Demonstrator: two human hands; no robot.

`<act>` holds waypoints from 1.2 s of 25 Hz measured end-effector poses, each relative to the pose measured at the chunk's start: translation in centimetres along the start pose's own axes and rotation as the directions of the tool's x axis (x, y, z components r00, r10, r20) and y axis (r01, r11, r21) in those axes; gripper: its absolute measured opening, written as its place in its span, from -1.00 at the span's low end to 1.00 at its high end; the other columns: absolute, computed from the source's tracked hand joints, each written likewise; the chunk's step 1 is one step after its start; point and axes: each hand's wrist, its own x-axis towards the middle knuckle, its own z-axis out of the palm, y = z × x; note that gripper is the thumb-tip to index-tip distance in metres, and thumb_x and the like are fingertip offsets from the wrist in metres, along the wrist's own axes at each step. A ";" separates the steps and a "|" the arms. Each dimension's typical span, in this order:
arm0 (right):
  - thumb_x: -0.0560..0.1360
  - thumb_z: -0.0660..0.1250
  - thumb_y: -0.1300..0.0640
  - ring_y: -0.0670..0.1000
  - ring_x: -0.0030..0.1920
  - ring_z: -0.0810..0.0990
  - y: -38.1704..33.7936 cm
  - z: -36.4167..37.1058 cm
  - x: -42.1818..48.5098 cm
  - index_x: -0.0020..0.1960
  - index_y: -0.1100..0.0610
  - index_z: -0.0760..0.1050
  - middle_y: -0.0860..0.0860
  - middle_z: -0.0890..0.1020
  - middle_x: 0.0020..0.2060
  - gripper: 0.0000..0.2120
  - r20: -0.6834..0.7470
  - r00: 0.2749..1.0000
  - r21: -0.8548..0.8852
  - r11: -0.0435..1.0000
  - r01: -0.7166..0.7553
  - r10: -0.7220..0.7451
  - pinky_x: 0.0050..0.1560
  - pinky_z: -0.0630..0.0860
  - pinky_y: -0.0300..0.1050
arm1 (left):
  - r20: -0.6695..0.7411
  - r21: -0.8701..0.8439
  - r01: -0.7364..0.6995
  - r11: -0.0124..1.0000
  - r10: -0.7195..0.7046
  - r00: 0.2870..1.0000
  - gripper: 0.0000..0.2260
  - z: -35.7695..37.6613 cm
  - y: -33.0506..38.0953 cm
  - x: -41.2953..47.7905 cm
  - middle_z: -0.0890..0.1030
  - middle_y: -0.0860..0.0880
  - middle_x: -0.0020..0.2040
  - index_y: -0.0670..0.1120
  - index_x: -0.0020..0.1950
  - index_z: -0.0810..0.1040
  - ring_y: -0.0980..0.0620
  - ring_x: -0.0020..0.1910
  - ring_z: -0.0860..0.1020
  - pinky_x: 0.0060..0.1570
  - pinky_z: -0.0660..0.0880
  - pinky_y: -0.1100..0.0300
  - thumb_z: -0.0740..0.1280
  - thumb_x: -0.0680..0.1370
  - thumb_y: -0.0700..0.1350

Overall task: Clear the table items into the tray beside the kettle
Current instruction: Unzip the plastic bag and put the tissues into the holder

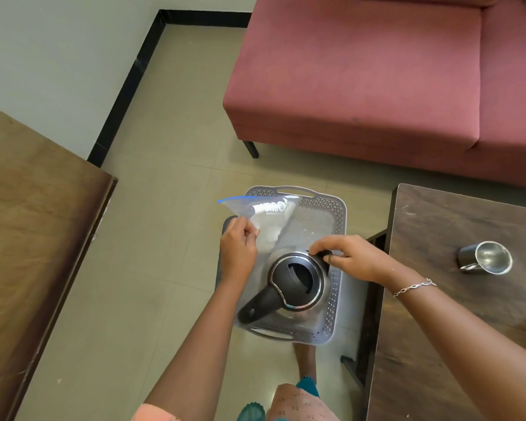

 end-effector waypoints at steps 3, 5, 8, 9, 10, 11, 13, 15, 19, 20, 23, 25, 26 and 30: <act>0.54 0.21 0.26 0.00 0.18 0.54 -0.1 -0.3 0.3 0.19 0.12 0.54 0.03 0.62 0.14 -0.73 -0.034 0.998 0.049 0.998 -0.048 0.050 0.30 0.42 -0.06 | -0.064 -0.054 -0.084 0.995 0.081 0.995 -0.89 -1.1 2.2 0.1 0.54 -0.21 -0.22 -0.27 -0.25 0.46 -0.05 -0.24 0.47 -0.21 0.38 0.18 0.32 0.46 -0.37; 0.54 0.27 0.17 0.00 0.17 0.56 -1.1 -0.6 0.6 0.18 0.14 0.54 0.04 0.62 0.12 -0.76 -0.193 0.976 0.231 0.971 -0.053 0.099 0.26 0.45 -0.11 | -0.119 -0.063 -0.166 0.984 0.157 0.980 -0.89 -1.4 3.9 -0.2 0.54 -0.20 -0.22 -0.27 -0.26 0.47 -0.09 -0.22 0.52 -0.20 0.43 0.12 0.34 0.46 -0.34; 0.43 0.40 -0.01 0.00 0.12 0.58 -4.1 -1.2 1.5 0.21 0.12 0.49 0.01 0.61 0.07 -0.59 -0.323 0.925 0.588 0.808 0.029 0.201 0.15 0.52 -0.07 | -0.182 -0.034 -0.297 0.954 0.286 0.941 -0.93 -0.8 6.7 -1.4 0.56 -0.18 -0.23 -0.28 -0.22 0.51 -0.13 -0.17 0.57 -0.22 0.45 0.12 0.35 0.46 -0.33; 0.38 0.43 -0.07 -0.02 0.08 0.59 -5.1 -1.3 1.8 0.20 0.10 0.48 -0.01 0.61 0.04 -0.54 -0.305 0.927 0.664 0.746 0.043 0.218 0.10 0.54 -0.04 | -0.171 -0.016 -0.339 0.941 0.331 0.928 -0.97 -0.3 7.5 -1.8 0.58 -0.19 -0.21 -0.29 -0.18 0.54 -0.13 -0.17 0.58 -0.22 0.45 0.15 0.34 0.46 -0.33; 0.35 0.45 -0.09 -0.04 0.02 0.62 -6.1 -1.5 2.1 0.15 0.08 0.49 -0.03 0.64 -0.02 -0.56 -0.289 0.932 0.725 0.686 0.064 0.219 0.03 0.56 -0.05 | -0.149 -0.001 -0.374 0.927 0.370 0.917 -0.95 0.1 8.4 -2.2 0.60 -0.20 -0.18 -0.31 -0.12 0.57 -0.14 -0.17 0.59 -0.21 0.46 0.16 0.34 0.45 -0.34; 0.34 0.47 -0.06 -0.06 -0.07 0.64 -6.9 -1.6 2.3 0.06 0.07 0.52 -0.04 0.66 -0.10 -0.63 -0.296 0.930 0.768 0.633 0.097 0.217 -0.05 0.58 -0.08 | -0.114 0.006 -0.408 0.913 0.406 0.907 -0.91 0.4 8.9 -2.5 0.61 -0.22 -0.16 -0.32 -0.08 0.58 -0.15 -0.18 0.59 -0.20 0.51 0.13 0.34 0.44 -0.37; 0.38 0.45 0.06 0.00 -0.18 0.65 -7.8 -1.8 2.5 -0.06 0.11 0.56 0.02 0.66 -0.22 -0.81 -0.385 0.881 0.789 0.594 0.158 0.277 -0.18 0.57 -0.09 | -0.014 -0.032 -0.466 0.884 0.466 0.885 -0.89 0.4 9.5 -2.6 0.62 -0.24 -0.12 -0.34 -0.08 0.60 -0.16 -0.16 0.61 -0.18 0.57 -0.02 0.33 0.44 -0.38; 0.42 0.38 0.19 0.13 -0.17 0.65 -7.5 -2.0 2.5 -0.11 0.16 0.56 0.12 0.64 -0.23 -0.93 -0.470 0.791 0.782 0.601 0.166 0.392 -0.19 0.56 0.00 | 0.087 -0.059 -0.532 0.845 0.535 0.840 -0.87 -0.3 9.5 -3.0 0.62 -0.22 -0.06 -0.31 -0.06 0.61 -0.14 -0.03 0.61 -0.06 0.58 -0.04 0.35 0.47 -0.27; 0.46 0.31 0.29 0.21 -0.04 0.64 -5.8 -2.5 1.7 -0.06 0.16 0.53 0.15 0.63 -0.13 -0.91 -0.501 0.739 0.804 0.559 0.205 0.450 0.02 0.56 0.17 | 0.014 -0.092 -0.357 0.930 0.359 0.933 -0.70 -2.7 6.6 -4.6 0.57 -0.05 0.05 -0.17 0.05 0.58 0.08 0.15 0.51 0.11 0.39 0.38 0.38 0.45 0.01; 0.47 0.31 0.30 0.17 -0.03 0.64 -5.3 -2.7 1.3 -0.04 0.15 0.52 0.12 0.63 -0.12 -0.89 -0.507 0.730 0.805 0.553 0.213 0.458 0.05 0.55 0.15 | 0.091 -0.100 -0.201 0.974 0.211 0.973 -0.63 -3.4 5.2 -5.0 0.55 -0.01 0.10 -0.13 0.12 0.54 0.09 0.19 0.49 0.12 0.36 0.40 0.41 0.42 0.06; 0.48 0.31 0.30 0.10 -0.03 0.61 -3.9 -3.0 0.4 0.01 0.12 0.49 0.07 0.61 -0.10 -0.85 -0.514 0.711 0.812 0.540 0.221 0.481 0.07 0.54 0.09 | 0.575 0.148 0.159 0.976 -0.216 0.789 -0.27 -5.0 0.7 -6.5 0.34 -0.01 0.39 -0.03 0.39 0.29 0.00 0.41 0.30 0.35 0.29 0.12 0.51 0.31 0.10; 0.49 0.30 0.30 0.10 -0.02 0.61 -3.2 -3.0 -0.1 0.06 0.14 0.49 0.08 0.61 -0.08 -0.83 -0.510 0.703 0.819 0.530 0.221 0.495 0.02 0.55 0.04 | 0.672 0.286 0.169 0.943 -0.323 0.666 -0.27 -4.7 -1.0 -7.9 0.34 -0.05 0.39 -0.04 0.36 0.29 -0.06 0.39 0.33 0.34 0.35 -0.02 0.51 0.30 0.10; 0.49 0.30 0.30 0.09 -0.03 0.61 -2.9 -3.0 -0.3 0.10 0.17 0.49 0.08 0.61 -0.06 -0.81 -0.505 0.700 0.824 0.524 0.216 0.504 0.00 0.55 0.02 | 0.655 0.308 0.177 0.935 -0.343 0.673 -0.40 -4.1 -1.5 -8.5 0.44 -0.06 0.27 -0.05 0.25 0.36 -0.05 0.26 0.44 0.23 0.43 -0.01 0.50 0.31 0.09; 0.50 0.30 0.28 -0.01 -0.09 0.60 -2.1 -3.0 -1.1 0.12 0.16 0.47 0.02 0.61 -0.08 -0.79 -0.499 0.705 0.824 0.529 0.204 0.505 0.02 0.55 -0.01 | 0.501 0.324 0.270 0.907 -0.407 0.764 -0.59 -2.3 -1.7 -9.2 0.54 -0.10 -0.10 -0.11 -0.07 0.37 -0.07 -0.11 0.52 -0.17 0.42 0.09 0.47 0.35 0.11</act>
